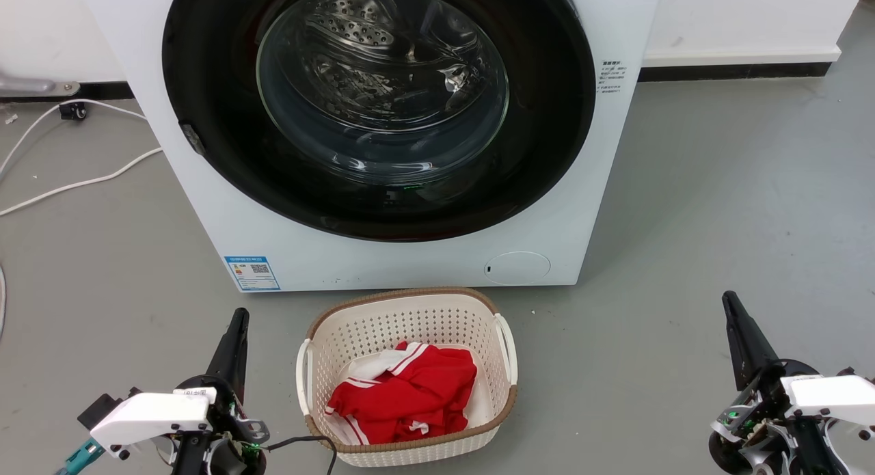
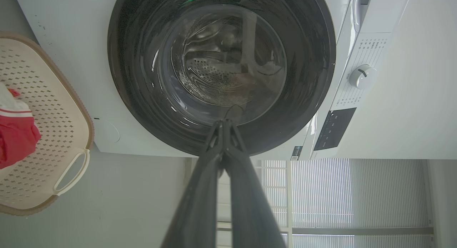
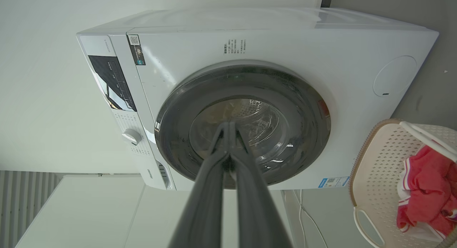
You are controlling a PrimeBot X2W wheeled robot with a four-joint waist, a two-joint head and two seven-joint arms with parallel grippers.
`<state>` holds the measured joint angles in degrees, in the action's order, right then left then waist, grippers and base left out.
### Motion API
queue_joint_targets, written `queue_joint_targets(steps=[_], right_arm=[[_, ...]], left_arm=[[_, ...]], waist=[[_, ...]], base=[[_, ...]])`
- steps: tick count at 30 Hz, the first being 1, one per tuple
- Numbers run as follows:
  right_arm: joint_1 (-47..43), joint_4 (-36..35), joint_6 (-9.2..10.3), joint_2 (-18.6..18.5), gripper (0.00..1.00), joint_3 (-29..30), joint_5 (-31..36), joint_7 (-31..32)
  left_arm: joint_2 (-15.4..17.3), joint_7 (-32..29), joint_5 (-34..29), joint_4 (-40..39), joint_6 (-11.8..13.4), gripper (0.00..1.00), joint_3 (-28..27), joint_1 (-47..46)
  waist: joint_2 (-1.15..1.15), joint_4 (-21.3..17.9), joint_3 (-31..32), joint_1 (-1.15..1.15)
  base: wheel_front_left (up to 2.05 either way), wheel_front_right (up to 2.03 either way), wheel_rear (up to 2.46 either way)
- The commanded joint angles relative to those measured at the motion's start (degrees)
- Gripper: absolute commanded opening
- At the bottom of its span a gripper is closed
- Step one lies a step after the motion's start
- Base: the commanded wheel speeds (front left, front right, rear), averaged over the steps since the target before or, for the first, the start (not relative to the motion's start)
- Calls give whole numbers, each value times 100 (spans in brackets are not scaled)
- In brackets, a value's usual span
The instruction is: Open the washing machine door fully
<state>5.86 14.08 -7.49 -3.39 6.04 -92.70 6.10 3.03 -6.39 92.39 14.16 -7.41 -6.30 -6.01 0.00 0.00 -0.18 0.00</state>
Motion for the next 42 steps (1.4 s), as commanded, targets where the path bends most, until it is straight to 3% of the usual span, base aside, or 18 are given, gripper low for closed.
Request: queue_joint_targets(steps=[1, 21, 22, 32, 42], right_arm=[[66, 9, 0, 24, 0, 11, 39, 15], [1, -1, 0, 8, 0, 14, 18, 7], [-14, 17, -1, 9, 100, 11, 16, 4], [-162, -239, 0, -11, 100, -122, 282, -278], [-272, -488, 0, -21, 100, -184, 1580, -538]], left_arm=[[-4, -5, -24, 4, -17, 0, -24, -46], [-2, 0, -4, 0, 0, 0, -6, -1], [-4, 2, -2, 21, 1, 100, 4, 9], [-6, 291, -231, -86, 1, 100, 311, -71], [-6, 550, -1326, -296, -1, 100, 398, -98]], waist=[[0, 0, 0, 0], [0, 0, 0, 0], [0, 0, 0, 0], [0, 9, -14, 0], [0, 28, -14, 0]], base=[[0, 0, 0], [0, 0, 0], [0, 0, 0], [0, 0, 0], [0, 0, 0]])
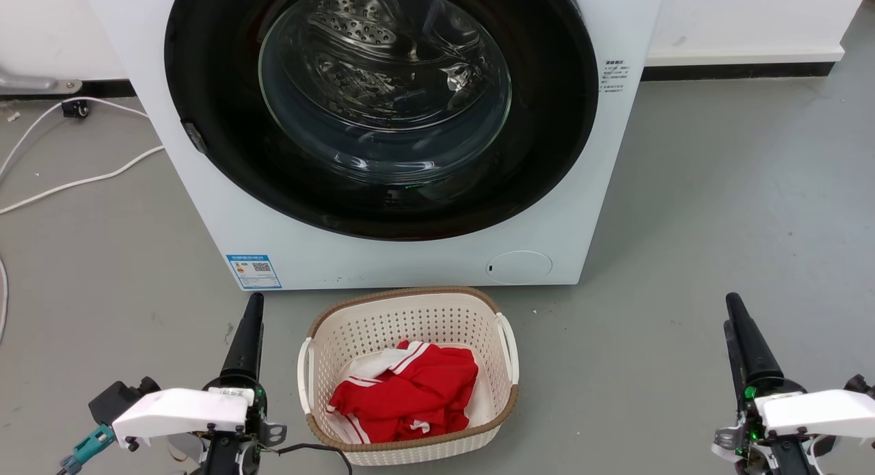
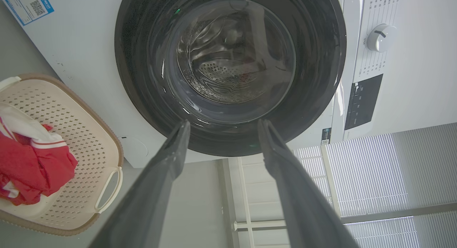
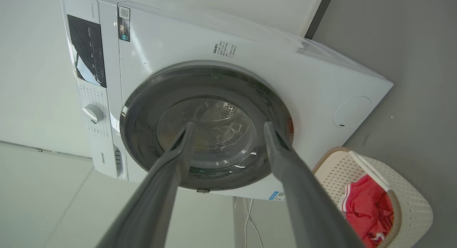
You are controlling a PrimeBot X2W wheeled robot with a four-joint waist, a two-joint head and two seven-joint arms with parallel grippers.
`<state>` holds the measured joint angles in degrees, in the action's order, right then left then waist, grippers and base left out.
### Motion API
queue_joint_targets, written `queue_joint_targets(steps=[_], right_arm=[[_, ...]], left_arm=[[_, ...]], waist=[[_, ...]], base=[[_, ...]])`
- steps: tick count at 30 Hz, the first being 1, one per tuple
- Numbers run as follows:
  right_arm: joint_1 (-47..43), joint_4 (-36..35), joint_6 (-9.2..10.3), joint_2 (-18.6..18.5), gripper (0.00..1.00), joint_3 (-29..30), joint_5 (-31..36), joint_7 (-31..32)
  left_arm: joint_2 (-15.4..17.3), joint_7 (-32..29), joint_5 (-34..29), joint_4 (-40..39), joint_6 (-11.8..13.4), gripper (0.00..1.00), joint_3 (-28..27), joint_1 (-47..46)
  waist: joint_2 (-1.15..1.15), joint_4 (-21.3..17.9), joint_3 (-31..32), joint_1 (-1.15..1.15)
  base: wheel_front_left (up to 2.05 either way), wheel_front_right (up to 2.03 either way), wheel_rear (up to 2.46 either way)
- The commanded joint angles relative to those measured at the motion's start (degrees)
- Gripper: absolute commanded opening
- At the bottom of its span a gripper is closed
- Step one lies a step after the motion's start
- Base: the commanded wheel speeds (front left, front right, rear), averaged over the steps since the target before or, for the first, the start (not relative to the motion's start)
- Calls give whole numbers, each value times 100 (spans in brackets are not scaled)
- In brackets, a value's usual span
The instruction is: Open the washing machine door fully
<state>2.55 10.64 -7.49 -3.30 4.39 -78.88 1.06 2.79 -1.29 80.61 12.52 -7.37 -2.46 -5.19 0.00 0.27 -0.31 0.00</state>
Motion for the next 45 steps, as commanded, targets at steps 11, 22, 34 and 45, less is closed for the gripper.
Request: queue_joint_targets(steps=[11, 22, 34, 45], right_arm=[[-69, -331, 0, -15, 100, -103, 1949, -286], [-180, -491, 0, 19, 100, -62, 3184, -511], [-268, -502, 0, 24, 100, -135, 4274, -730], [-333, -532, 0, 28, 100, -223, 4973, -876]], left_arm=[[18, 295, -1405, -289, -7, 100, 210, -186], [17, 521, -2672, -244, 19, 100, 405, -250], [17, 740, -3733, -199, 47, 100, 586, -211], [16, 908, -4535, -186, 109, 100, 702, -155]], waist=[[0, 42, 10, 0], [0, 62, 8, 0], [0, 73, 20, 0], [0, 93, 38, 0]], base=[[0, 0, 0], [0, 0, 0], [0, 0, 0], [0, 0, 0]])
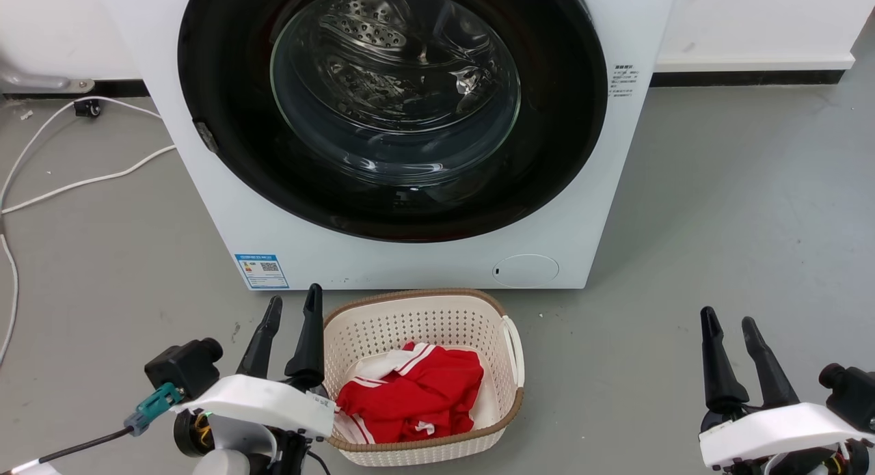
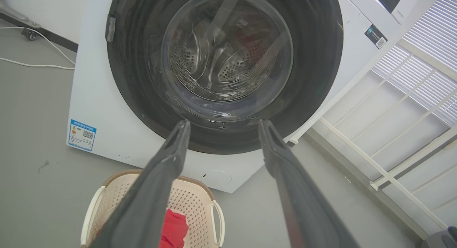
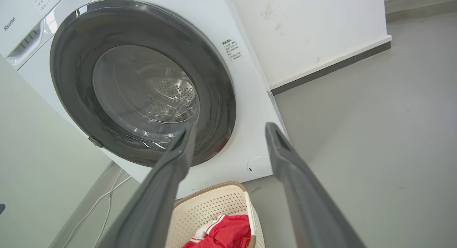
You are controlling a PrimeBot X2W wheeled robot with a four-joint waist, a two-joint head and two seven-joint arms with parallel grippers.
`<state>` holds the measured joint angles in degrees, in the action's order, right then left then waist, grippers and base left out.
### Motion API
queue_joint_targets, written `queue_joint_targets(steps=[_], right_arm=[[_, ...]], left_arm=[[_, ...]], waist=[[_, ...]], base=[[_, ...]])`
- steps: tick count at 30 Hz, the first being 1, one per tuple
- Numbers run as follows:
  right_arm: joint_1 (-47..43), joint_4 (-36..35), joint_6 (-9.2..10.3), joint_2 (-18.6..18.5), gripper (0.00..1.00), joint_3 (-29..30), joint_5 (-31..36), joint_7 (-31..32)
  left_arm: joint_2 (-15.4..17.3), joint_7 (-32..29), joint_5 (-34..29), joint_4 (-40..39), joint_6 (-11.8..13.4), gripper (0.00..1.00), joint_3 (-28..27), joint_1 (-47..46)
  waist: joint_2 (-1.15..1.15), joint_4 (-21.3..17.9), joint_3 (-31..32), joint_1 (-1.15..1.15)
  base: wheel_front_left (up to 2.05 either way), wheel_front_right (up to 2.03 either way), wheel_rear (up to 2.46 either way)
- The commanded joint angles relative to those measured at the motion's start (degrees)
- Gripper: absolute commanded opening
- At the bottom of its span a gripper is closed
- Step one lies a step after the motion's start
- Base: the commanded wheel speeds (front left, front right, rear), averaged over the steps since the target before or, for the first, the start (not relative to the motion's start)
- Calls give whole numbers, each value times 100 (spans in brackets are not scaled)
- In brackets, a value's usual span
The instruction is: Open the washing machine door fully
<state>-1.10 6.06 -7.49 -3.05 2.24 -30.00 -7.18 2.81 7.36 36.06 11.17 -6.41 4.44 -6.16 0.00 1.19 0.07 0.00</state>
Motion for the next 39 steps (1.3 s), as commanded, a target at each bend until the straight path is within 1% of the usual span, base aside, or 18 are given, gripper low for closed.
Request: queue_joint_targets(steps=[1, 22, 39], right_arm=[[32, -82, 0, 3, 100, -13, 153, -61], [-96, -258, 0, 12, 100, -74, 1419, -290], [-208, -296, 1, 18, 100, -45, 2199, -357]], left_arm=[[14, 60, -149, -47, 12, 100, 19, -56], [13, 357, -1365, 4, 105, 100, 184, -93], [12, 565, -2154, 84, 194, 100, 242, -123]], waist=[[0, 3, -2, 0], [0, 50, -20, 0], [0, 69, -65, 0]], base=[[0, 0, 0], [0, 0, 0], [0, 0, 0]])
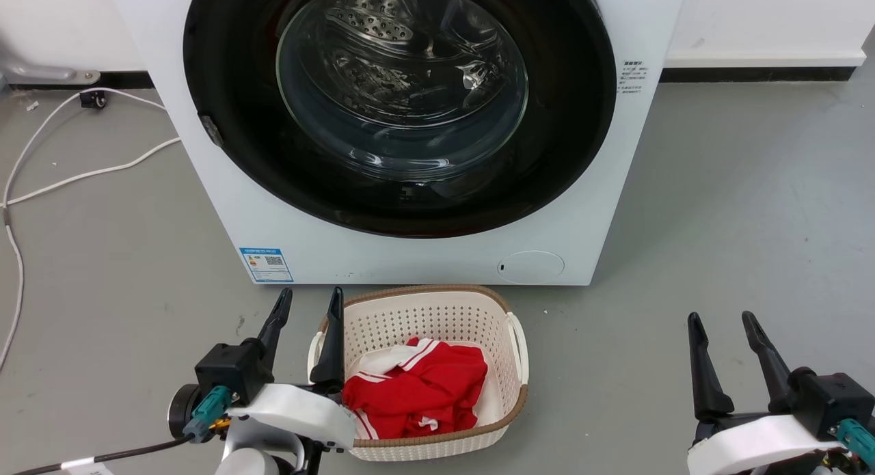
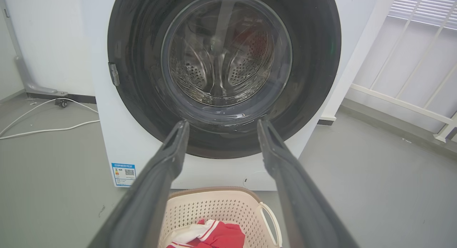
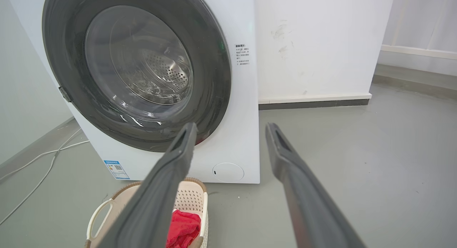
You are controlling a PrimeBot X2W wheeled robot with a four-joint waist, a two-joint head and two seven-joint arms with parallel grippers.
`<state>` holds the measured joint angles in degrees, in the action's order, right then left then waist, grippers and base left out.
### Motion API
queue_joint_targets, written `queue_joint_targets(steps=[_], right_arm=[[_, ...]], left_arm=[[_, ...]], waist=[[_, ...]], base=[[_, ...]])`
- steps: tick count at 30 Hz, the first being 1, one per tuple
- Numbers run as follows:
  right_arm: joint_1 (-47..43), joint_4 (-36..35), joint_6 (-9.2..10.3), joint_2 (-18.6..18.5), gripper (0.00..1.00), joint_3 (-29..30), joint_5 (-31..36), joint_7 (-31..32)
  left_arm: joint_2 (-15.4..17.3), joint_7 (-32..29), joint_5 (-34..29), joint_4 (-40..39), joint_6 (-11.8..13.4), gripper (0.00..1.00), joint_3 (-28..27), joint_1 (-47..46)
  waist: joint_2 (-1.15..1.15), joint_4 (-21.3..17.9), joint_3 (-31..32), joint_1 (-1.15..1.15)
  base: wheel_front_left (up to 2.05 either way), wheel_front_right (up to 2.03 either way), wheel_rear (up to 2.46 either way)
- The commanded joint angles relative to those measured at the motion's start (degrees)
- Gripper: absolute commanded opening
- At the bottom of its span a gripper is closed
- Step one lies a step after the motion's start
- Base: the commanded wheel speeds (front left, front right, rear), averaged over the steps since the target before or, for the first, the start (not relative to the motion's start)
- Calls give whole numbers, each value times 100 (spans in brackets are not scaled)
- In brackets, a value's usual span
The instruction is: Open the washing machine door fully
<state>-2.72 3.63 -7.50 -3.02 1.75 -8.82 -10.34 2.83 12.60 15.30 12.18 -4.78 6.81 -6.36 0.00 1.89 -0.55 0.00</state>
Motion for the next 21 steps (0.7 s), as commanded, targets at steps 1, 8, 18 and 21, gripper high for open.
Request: queue_joint_targets(steps=[1, 8, 18, 21], right_arm=[[-50, -54, 2, 15, 100, -1, 114, -51], [-70, -46, 2, 18, 100, -11, 391, -134], [-60, -61, 2, 22, 100, 23, 801, -250], [-63, -66, 2, 23, 100, 30, 919, -276]], left_arm=[[10, 52, -124, -6, 37, 100, 4, -103], [9, 134, -406, 12, 95, 100, 13, -108], [8, 238, -820, 1, 166, 100, 49, -139], [8, 271, -929, -2, 187, 100, 60, -133]], waist=[[0, -1, -10, 0], [0, -3, -33, 0], [0, 9, -93, 0], [0, 14, -99, 0]], base=[[0, 0, 0], [0, 0, 0], [0, 0, 0], [0, 0, 0]])
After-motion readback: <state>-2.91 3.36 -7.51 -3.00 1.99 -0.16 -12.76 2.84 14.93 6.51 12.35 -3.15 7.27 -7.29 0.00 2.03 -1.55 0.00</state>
